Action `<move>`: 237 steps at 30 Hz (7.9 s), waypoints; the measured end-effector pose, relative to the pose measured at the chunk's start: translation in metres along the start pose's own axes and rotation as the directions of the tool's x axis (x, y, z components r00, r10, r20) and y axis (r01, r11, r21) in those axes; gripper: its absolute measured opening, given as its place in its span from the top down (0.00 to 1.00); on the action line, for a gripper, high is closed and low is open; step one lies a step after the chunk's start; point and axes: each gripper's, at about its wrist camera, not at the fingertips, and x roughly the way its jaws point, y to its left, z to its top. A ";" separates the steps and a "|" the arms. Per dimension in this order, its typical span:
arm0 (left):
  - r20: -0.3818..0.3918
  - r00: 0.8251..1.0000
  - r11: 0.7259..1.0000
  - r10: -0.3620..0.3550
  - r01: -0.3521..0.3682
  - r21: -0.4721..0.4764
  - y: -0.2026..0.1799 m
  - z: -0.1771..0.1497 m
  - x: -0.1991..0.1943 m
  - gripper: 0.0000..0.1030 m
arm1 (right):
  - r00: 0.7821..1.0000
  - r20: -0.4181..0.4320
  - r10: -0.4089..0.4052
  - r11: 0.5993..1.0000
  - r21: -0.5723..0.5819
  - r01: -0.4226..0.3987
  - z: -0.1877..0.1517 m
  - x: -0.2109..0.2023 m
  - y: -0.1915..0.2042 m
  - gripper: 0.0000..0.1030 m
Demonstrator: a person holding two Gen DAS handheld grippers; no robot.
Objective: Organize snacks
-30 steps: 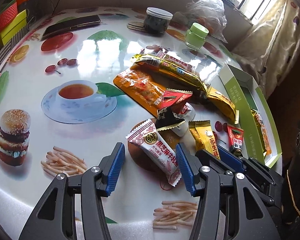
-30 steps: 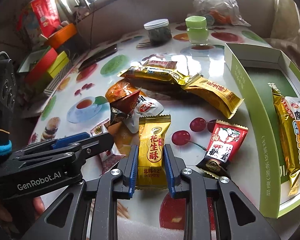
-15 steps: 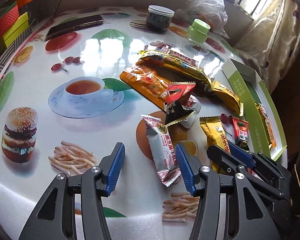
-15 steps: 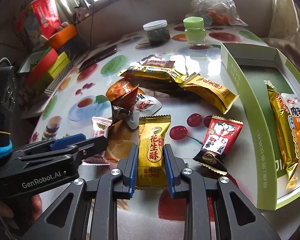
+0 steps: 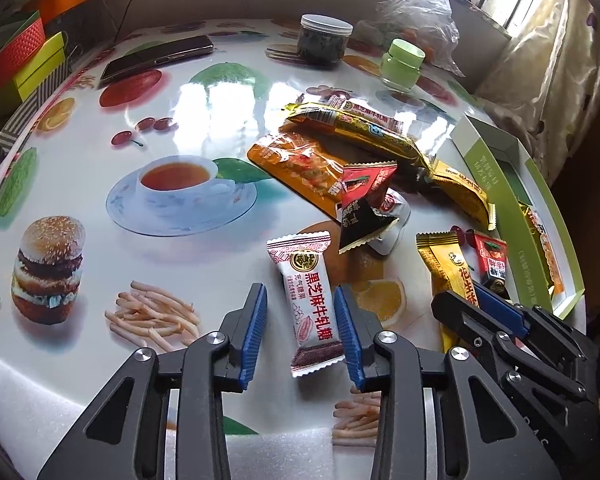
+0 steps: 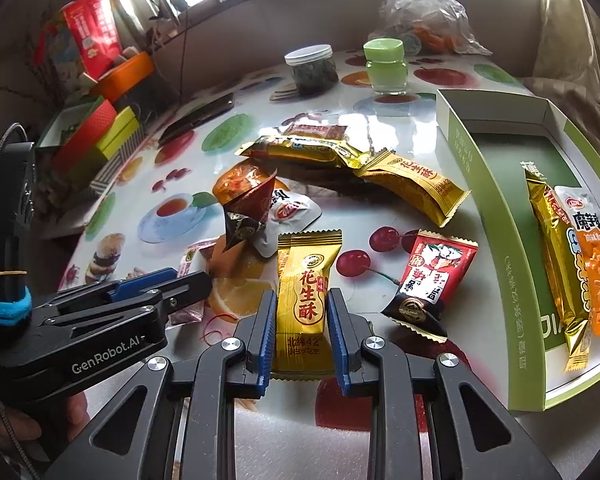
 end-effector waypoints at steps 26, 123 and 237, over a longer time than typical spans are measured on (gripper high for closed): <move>0.106 0.994 0.999 -0.041 0.041 0.002 0.001 0.003 -0.039 0.74 | 0.997 0.077 -0.029 0.998 -0.046 0.032 0.005 -0.030 0.014 0.77; 0.054 0.998 0.952 -0.039 0.021 0.307 -0.024 0.021 -0.016 0.52 | 0.969 0.116 -0.219 0.965 0.173 0.197 -0.008 -0.075 -0.112 0.77; 0.125 0.945 0.908 -0.303 0.246 0.339 -0.155 0.045 -0.047 0.56 | 0.869 0.316 -0.380 0.923 0.185 0.336 -0.009 -0.152 -0.113 0.62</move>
